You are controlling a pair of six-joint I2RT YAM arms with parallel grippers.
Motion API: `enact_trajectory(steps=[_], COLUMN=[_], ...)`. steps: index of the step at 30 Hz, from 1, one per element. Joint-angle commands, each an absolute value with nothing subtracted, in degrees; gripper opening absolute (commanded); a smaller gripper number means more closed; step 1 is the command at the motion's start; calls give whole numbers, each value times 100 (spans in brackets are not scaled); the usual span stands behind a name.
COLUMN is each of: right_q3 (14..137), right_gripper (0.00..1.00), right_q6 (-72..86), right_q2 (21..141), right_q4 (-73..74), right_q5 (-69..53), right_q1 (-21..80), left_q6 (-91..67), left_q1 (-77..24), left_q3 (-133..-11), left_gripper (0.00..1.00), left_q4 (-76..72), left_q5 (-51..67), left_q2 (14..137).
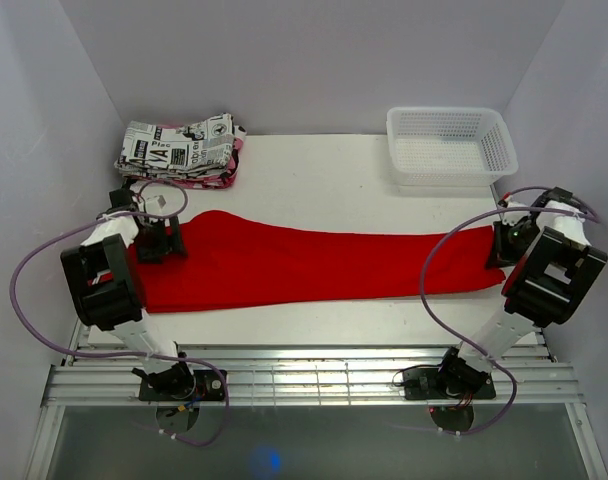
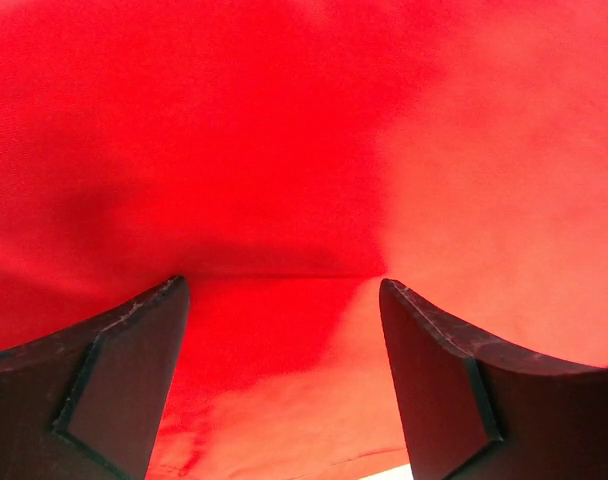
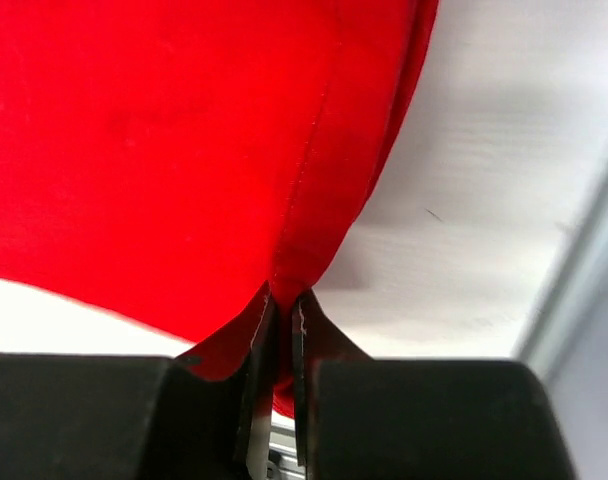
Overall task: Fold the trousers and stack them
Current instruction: Fold the trousers
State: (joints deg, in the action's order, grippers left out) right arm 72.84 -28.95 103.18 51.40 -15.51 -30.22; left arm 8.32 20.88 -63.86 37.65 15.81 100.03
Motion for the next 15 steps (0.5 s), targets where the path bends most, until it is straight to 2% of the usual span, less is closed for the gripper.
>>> enact_trajectory(steps=[1, 6, 9, 11, 15], right_q3=[7655, 8260, 8577, 8604, 8535], right_gripper=[8, 8, 8, 8, 8], right_q6=[-3373, -3849, -4113, -4062, -3290], right_q2=[9870, 9914, 9827, 9704, 9388], right_q4=[5273, 5431, 5782, 5984, 6320], right_q5=[-1056, -791, -1036, -1761, -2802], right_q1=[-3522, -4227, -4403, -4342, -3404], left_q6=[905, 800, 800, 800, 852], left_q1=[1671, 1600, 1608, 1617, 1670], left_q3=[-6188, -6152, -6126, -6065, -5994], left_gripper=[88, 97, 98, 98, 98], left_q4=[3674, 3770, 3823, 3867, 4086], left_q5=[2179, 2417, 2303, 2206, 2084], left_q2=[9467, 9045, 8650, 8421, 8455])
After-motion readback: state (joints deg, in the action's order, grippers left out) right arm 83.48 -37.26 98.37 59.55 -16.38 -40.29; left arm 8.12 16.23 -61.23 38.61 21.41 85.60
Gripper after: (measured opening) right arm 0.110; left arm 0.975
